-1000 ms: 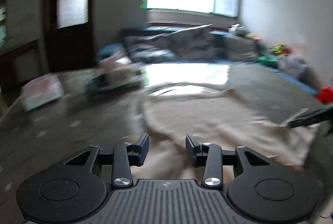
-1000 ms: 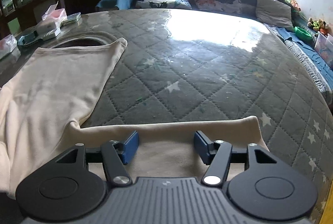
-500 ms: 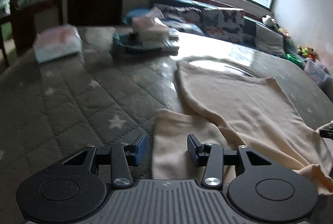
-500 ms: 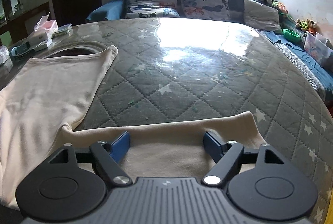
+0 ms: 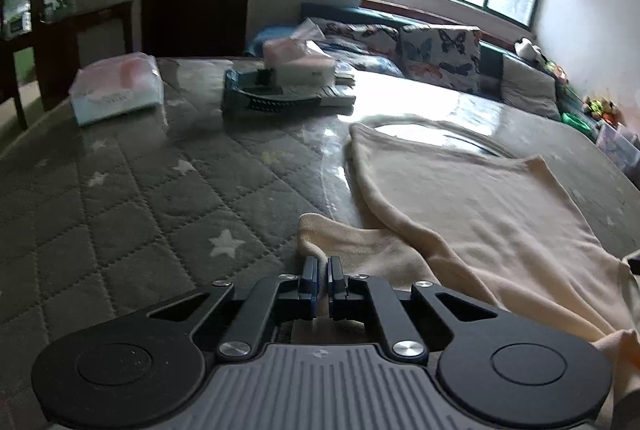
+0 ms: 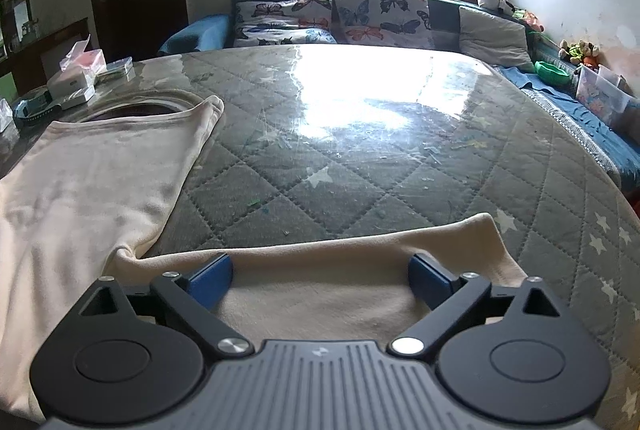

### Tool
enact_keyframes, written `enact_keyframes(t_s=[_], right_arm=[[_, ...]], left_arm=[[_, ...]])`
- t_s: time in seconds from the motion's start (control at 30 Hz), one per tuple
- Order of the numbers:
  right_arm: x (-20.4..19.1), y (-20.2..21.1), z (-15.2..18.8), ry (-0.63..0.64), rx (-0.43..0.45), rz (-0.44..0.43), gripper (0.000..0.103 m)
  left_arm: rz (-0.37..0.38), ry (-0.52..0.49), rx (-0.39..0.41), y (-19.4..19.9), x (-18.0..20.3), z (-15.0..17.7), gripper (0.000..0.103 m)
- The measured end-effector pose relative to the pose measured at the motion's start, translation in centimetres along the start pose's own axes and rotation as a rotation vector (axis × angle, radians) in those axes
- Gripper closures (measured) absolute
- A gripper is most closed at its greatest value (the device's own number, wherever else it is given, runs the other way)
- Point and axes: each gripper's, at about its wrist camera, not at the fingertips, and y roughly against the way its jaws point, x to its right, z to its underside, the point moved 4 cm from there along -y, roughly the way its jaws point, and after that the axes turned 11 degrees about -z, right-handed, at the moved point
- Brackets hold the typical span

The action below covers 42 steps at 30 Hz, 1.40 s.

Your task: Fold clothes

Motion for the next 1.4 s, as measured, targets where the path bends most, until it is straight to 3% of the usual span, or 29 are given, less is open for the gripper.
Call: enact_keyframes(t_s=[0.17, 0.33, 0.53, 0.83, 1.17, 1.3, 1.4], right_arm=[[0.2, -0.1, 0.3, -0.005, 0.021, 0.005, 0.000], [0.2, 0.0, 0.5, -0.003, 0.031, 0.004, 0.000], [0.2, 0.1, 0.7, -0.002, 0.042, 0.005, 0.000], [0.1, 0.2, 0.9, 0.001, 0.052, 0.007, 0.000], [0.2, 0.2, 1.0, 0.001, 0.059, 0.007, 0.000], [0.2, 0.2, 1.0, 0.000, 0.060, 0.006, 0.000], [0.2, 0.2, 1.0, 0.000, 0.060, 0.006, 0.000]], left_arm=[[-0.081, 0.098, 0.075, 1.9, -2.6, -0.9, 0.099], [-0.208, 0.213, 0.150, 3.9, -6.7, -1.7, 0.099], [-0.326, 0.264, 0.202, 4.5, -9.3, -0.9, 0.099], [-0.333, 0.259, 0.108, 2.3, -11.3, 0.4, 0.095], [-0.418, 0.304, 0.078, 2.8, -13.8, 0.7, 0.087], [-0.303, 0.261, 0.077, 3.2, -11.8, 0.4, 0.087], [-0.153, 0.189, 0.036, 2.4, -8.7, 0.1, 0.087]])
